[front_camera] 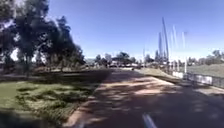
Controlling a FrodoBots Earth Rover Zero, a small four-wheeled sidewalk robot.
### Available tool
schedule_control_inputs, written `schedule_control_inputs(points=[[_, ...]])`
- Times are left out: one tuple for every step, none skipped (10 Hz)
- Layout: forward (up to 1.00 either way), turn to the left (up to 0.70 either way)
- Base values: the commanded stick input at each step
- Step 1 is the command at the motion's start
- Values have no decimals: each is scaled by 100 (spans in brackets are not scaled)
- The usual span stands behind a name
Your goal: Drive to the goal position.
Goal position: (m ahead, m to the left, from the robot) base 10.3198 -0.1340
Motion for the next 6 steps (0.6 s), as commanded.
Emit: schedule_control_inputs(points=[[85, -12], [85, -23], [85, -34], [85, 0], [85, 0], [85, 0]])
